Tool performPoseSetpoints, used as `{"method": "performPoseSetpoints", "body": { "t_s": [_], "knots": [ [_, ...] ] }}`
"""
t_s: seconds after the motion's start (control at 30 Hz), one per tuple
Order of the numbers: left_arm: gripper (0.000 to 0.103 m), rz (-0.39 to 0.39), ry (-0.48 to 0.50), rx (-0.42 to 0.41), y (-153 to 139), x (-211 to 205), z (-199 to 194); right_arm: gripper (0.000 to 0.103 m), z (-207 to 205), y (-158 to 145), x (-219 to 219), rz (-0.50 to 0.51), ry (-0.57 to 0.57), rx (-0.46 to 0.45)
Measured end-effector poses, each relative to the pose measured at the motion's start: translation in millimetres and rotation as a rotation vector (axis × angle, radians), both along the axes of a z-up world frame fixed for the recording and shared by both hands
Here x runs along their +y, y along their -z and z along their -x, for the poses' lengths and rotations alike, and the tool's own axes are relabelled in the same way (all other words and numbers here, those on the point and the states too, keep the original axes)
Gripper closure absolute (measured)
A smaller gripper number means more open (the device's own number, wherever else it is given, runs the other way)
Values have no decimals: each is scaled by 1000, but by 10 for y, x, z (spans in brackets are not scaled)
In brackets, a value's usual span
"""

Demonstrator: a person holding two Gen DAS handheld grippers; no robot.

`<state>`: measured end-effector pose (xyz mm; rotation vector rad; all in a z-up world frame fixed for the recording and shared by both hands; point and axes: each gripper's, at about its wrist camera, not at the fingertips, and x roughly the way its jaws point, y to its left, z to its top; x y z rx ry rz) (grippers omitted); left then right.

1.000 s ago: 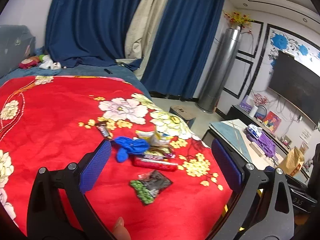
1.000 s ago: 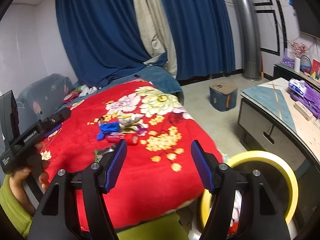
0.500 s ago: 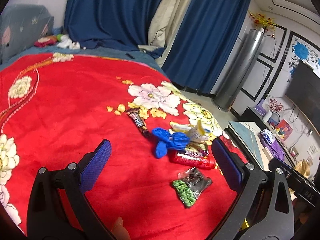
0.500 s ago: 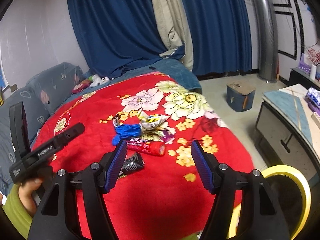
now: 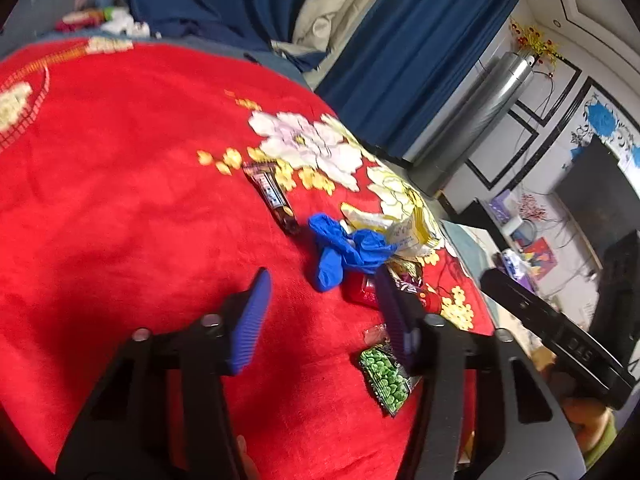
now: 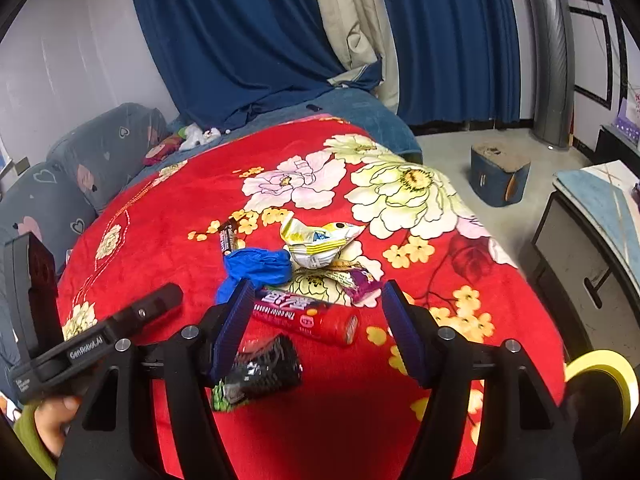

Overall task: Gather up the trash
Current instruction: 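Grasp the yellow-white wrapper with the right gripper while the left grasps the blue glove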

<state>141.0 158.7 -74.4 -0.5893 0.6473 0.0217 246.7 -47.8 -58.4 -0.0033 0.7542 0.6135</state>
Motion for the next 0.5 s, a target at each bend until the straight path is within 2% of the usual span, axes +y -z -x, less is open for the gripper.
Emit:
{"method": "performPoseSetpoints", "body": {
  "t_s": [0.07, 0.27, 0.5],
  "knots": [
    [72, 31, 23, 7, 51, 2, -44, 39, -63, 24, 60, 6, 0, 3],
    [74, 123, 81, 33, 213, -18, -197, 39, -232, 80, 223, 10, -9, 24],
    [85, 173, 87, 61, 349, 10, -257, 39, -354, 177, 423, 34, -18, 35]
  ]
}}
